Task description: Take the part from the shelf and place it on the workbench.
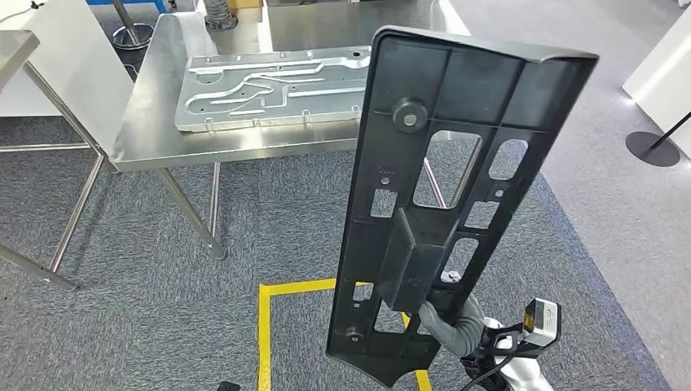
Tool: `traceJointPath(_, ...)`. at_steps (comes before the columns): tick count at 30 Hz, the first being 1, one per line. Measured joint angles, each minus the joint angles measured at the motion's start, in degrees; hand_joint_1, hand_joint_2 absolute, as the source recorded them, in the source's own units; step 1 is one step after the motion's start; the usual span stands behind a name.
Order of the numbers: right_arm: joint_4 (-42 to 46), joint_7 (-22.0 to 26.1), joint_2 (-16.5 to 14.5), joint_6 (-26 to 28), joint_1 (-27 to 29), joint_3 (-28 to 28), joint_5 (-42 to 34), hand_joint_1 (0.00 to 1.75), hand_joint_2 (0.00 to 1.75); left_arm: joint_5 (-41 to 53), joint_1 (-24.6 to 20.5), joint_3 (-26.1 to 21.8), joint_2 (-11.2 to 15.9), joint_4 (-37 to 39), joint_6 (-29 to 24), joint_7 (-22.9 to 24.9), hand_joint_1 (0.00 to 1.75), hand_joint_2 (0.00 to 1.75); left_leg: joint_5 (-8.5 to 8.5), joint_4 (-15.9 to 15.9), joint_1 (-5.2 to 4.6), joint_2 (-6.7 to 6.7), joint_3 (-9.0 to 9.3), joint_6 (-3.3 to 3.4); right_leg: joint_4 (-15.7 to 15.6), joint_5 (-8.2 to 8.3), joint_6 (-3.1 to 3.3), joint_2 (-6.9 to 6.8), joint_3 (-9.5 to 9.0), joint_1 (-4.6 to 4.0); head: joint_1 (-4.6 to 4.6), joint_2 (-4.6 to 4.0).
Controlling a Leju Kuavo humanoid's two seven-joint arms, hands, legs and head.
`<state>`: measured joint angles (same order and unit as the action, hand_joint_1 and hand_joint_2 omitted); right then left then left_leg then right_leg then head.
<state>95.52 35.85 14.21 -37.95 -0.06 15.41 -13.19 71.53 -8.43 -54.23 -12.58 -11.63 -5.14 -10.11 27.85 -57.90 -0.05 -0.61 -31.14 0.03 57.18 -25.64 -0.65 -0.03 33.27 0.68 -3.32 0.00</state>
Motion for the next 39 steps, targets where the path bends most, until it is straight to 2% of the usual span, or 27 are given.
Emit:
traceJointPath(2, 0.0, 0.0, 0.0, 0.0, -0.1, 0.0, 0.0, 1.75, 1.75, -0.1, 0.0, 0.0, 0.0, 0.0, 0.0, -0.1, 0.0, 1.75, 2.1, -3.8, 0.06, 0.12, -1.63, -0.59, -0.6, -0.07, 0.5, -0.13, -0.76, 0.29, 0.0, 0.0)
traceJointPath(4, -0.1, 0.0, 0.1, -0.1, -0.2, 0.0, 0.0, 1.75, 1.75, -0.3, 0.1, 0.0, 0.0, 0.0, 0.0, -0.1, 0.0, 1.75, 5.37, -11.6, 0.2, 0.18, -5.77, -0.97, -0.7, -0.43, 0.86, -0.26, -1.18, 0.18, 0.0, 0.0)
traceJointPath(5, -0.1, 0.0, 0.1, -0.1, -0.2, 0.0, 0.0, 1.75, 1.75, -0.4, 0.2, 0.0, 0.0, 0.0, 0.0, -0.1, 0.0, 1.75, 6.24, -14.9, 0.23, 0.19, -7.81, -1.1, -0.7, -0.63, 0.93, -0.27, -1.34, 0.14, 0.0, 0.0)
traceJointPath(6, -0.2, 0.0, 0.1, -0.1, -0.2, 0.0, 0.0, 1.75, 1.75, -0.4, 0.3, 0.0, 0.0, 0.0, 0.0, -0.1, 0.0, 1.75, 6.09, -16.6, 0.24, 0.19, -9.11, -1.16, -0.6, -0.86, 0.94, -0.24, -1.55, 0.12, 0.0, 0.0)
traceJointPath(7, -0.2, 0.0, 0.1, -0.1, -0.1, 0.0, 0.0, 1.75, 1.75, -0.5, 0.4, 0.0, 0.1, 0.0, 0.0, -0.1, 0.0, 1.75, 4.65, -15.8, 0.24, 0.19, -9.22, -1.13, -0.6, -1.14, 0.9, -0.18, -1.87, 0.11, 0.0, 0.0)
traceJointPath(9, -0.3, 0.0, 0.1, -0.1, -0.1, 0.0, 0.0, 1.75, 1.75, -0.6, 0.4, 0.0, 0.1, 0.0, 0.0, -0.1, 0.0, 1.75, -0.34, -8.4, 0.22, 0.18, -6.43, -0.77, -0.5, -1.86, 0.69, -0.09, -2.77, 0.1, 0.0, 0.0)
traceJointPath(10, -0.3, 0.0, 0.1, -0.1, -0.2, 0.0, 0.0, 1.75, 1.75, -0.6, 0.4, 0.0, 0.1, 0.0, 0.0, -0.1, 0.0, 1.75, -2.15, -4.5, 0.09, 0.16, -4.73, -0.49, -0.4, -2.23, 0.49, -0.07, -3.16, 0.03, 0.0, 0.0)
traceJointPath(11, -0.4, 0.0, 0.1, -0.1, -0.2, 0.0, 0.0, 1.75, 1.75, -0.6, 0.3, 0.0, 0.1, 0.0, 0.0, -0.1, 0.0, 1.75, -3.18, -1.7, -0.02, 0.14, -3.51, -0.17, -0.3, -2.5, 0.26, -0.03, -3.34, -0.07, 0.0, 0.0)
traceJointPath(12, -0.4, 0.0, 0.1, -0.1, -0.3, 0.0, 0.0, 1.75, 1.75, -0.6, 0.3, 0.0, 0.1, 0.0, 0.0, -0.1, 0.0, 1.75, -3.32, -0.5, -0.17, 0.12, -2.98, 0.14, -0.2, -2.68, 0.0, 0.0, -3.37, -0.12, 0.0, 0.0)
traceJointPath(15, -0.4, 0.0, 0.1, -0.1, -0.3, 0.0, 0.0, 1.75, 1.75, -0.6, 0.4, -0.1, 0.1, 0.0, -0.1, 0.0, 0.0, 1.75, -3.09, 0.1, -0.26, 0.09, -2.64, 1.11, -0.2, -3.07, -0.88, 0.06, -3.5, -0.02, 0.0, 0.0)
traceJointPath(17, -0.3, 0.0, -0.1, -0.1, -0.5, 0.0, -0.1, 1.75, 1.75, -0.6, 0.3, -0.1, 0.0, 0.0, -0.2, -0.1, 0.0, 1.75, -3.1, 0.7, 0.08, 0.11, -2.05, 1.71, 2.4, -4.69, -1.43, 0.04, -2.49, 0.08, 0.0, 0.0)
traceJointPath(18, -0.3, 0.0, -0.1, 0.0, -0.5, 0.0, -0.1, 1.75, 1.75, -0.5, 0.3, -0.1, 0.0, 0.0, -0.2, -0.1, 0.0, 1.75, -3.04, 0.8, 0.17, 0.13, -1.81, 1.91, 5.6, -6.18, -1.65, 0.03, -0.92, 0.21, 0.01, 0.0)
traceJointPath(20, -0.3, 0.0, -0.2, 0.0, -0.4, 0.0, -0.1, 1.75, 1.75, -0.5, 0.3, -0.1, -0.1, 0.0, -0.2, 0.0, 0.0, 1.75, -2.74, 0.8, 0.15, 0.14, -1.6, 2.09, 13.6, -9.03, -2.05, 0.02, 3.74, 0.42, 0.01, 0.0)
traceJointPath(21, -0.3, 0.0, -0.2, 0.0, -0.4, 0.0, -0.1, 1.75, 1.75, -0.5, 0.3, -0.1, -0.1, 0.0, -0.2, 0.0, 0.0, 1.75, -2.54, 0.8, 0.11, 0.13, -1.45, 2.11, 16.2, -9.3, -2.17, 0.01, 5.53, 0.53, 0.0, 0.0)
traceJointPath(22, -0.4, 0.0, -0.2, 0.0, -0.3, 0.0, -0.1, 1.75, 1.75, -0.5, 0.4, -0.1, -0.1, 0.0, -0.2, 0.0, 0.0, 1.75, -2.32, 0.8, 0.09, 0.1, -1.19, 2.07, 16.5, -8.29, -2.21, 0.01, 6.25, 0.59, 0.0, 0.0)
traceJointPath(23, -0.4, 0.0, -0.2, 0.0, -0.3, 0.0, -0.1, 1.75, 1.75, -0.5, 0.4, -0.1, -0.1, 0.0, -0.2, 0.0, 0.0, 1.75, -2.06, 0.7, 0.09, 0.06, -0.81, 1.99, 14.3, -6.16, -2.15, -0.01, 5.7, 0.63, 0.0, 0.0)
traceJointPath(25, -0.4, 0.0, -0.2, 0.0, -0.4, 0.0, -0.1, 1.75, 1.75, -0.5, 0.4, -0.1, -0.1, 0.0, -0.2, 0.0, 0.0, 1.75, -1.46, 0.7, 0.03, -0.02, -0.01, 1.68, 6.2, -1.33, -1.78, -0.15, 2.4, 0.58, 0.01, 0.0)
traceJointPath(26, -0.4, 0.0, -0.2, 0.0, -0.4, 0.0, -0.1, 1.75, 1.75, -0.5, 0.4, -0.1, -0.1, 0.0, -0.2, 0.0, 0.0, 1.75, -1.22, 0.7, -0.04, -0.05, 0.18, 1.43, 3.0, -0.03, -1.53, -0.21, 1.06, 0.43, 0.01, 0.0)
traceJointPath(27, -0.4, 0.0, -0.2, 0.0, -0.4, 0.0, -0.1, 1.75, 1.75, -0.5, 0.4, -0.1, -0.2, 0.0, -0.2, 0.0, 0.0, 1.75, -1.04, 0.7, -0.11, -0.04, 0.22, 1.14, 1.1, 0.43, -1.27, -0.25, 0.34, 0.26, 0.01, 0.0)
traceJointPath(30, -0.4, 0.0, -0.2, -0.1, -0.5, 0.0, -0.1, 1.75, 1.75, -0.6, 0.3, -0.1, -0.2, 0.0, -0.2, 0.1, 0.0, 1.75, -0.7, 0.8, -0.13, 0.08, 0.32, 0.16, 0.2, 0.09, -0.43, -0.09, 0.17, 0.13, 0.01, 0.0)
traceJointPath(32, -0.4, 0.0, -0.2, -0.1, -0.5, 0.0, -0.1, 1.75, 1.75, -0.5, 0.3, -0.1, -0.2, 0.0, -0.2, 0.2, 0.0, 1.75, 0.63, -1.2, -0.08, 0.16, -0.26, -0.46, -0.3, 0.03, 0.22, -0.13, -0.43, 0.39, 0.0, 0.0)
traceJointPath(33, -0.4, 0.0, -0.2, -0.1, -0.5, 0.0, -0.1, 1.75, 1.75, -0.5, 0.3, -0.1, -0.2, 0.0, -0.2, 0.2, 0.0, 1.75, 2.14, -4.1, -0.02, 0.18, -1.61, -0.71, -0.5, -0.06, 0.51, -0.2, -0.75, 0.47, 0.0, 0.0)
traceJointPath(35, -0.5, 0.0, -0.1, -0.1, -0.5, 0.0, -0.1, 1.75, 1.75, -0.5, 0.4, -0.1, -0.2, 0.0, -0.2, 0.2, 0.0, 1.75, 5.53, -12.3, 0.11, 0.2, -5.91, -1.05, -0.5, -0.37, 0.95, -0.3, -1.06, 0.28, 0.0, 0.0)
traceJointPath(36, -0.5, 0.0, -0.1, -0.1, -0.5, 0.0, -0.1, 1.75, 1.75, -0.5, 0.5, -0.1, -0.2, 0.0, -0.2, 0.2, 0.0, 1.75, 6.31, -15.5, 0.14, 0.2, -7.87, -1.14, -0.4, -0.52, 1.05, -0.29, -1.18, 0.18, 0.0, 0.0)
traceJointPath(37, -0.5, 0.0, -0.1, -0.1, -0.5, 0.0, -0.1, 1.75, 1.75, -0.6, 0.6, -0.1, -0.1, 0.0, -0.2, 0.2, 0.0, 1.75, 5.91, -16.6, 0.14, 0.2, -8.91, -1.13, -0.4, -0.69, 1.08, -0.25, -1.33, 0.11, 0.0, 0.0)
traceJointPath(38, -0.6, 0.0, -0.1, -0.1, -0.5, 0.0, -0.1, 1.75, 1.75, -0.6, 0.6, -0.1, -0.1, 0.0, -0.2, 0.2, 0.0, 1.75, 4.37, -15.5, 0.14, 0.2, -8.82, -1.03, -0.3, -0.89, 1.06, -0.18, -1.56, 0.04, 0.0, 0.0)
traceJointPath(39, -0.6, 0.0, -0.1, -0.1, -0.5, 0.0, -0.2, 1.75, 1.75, -0.6, 0.7, -0.1, -0.1, 0.0, -0.2, 0.2, 0.0, 1.75, 2.08, -12.5, 0.13, 0.2, -7.75, -0.83, -0.3, -1.12, 1.0, -0.13, -1.88, -0.01, 0.0, 0.0)
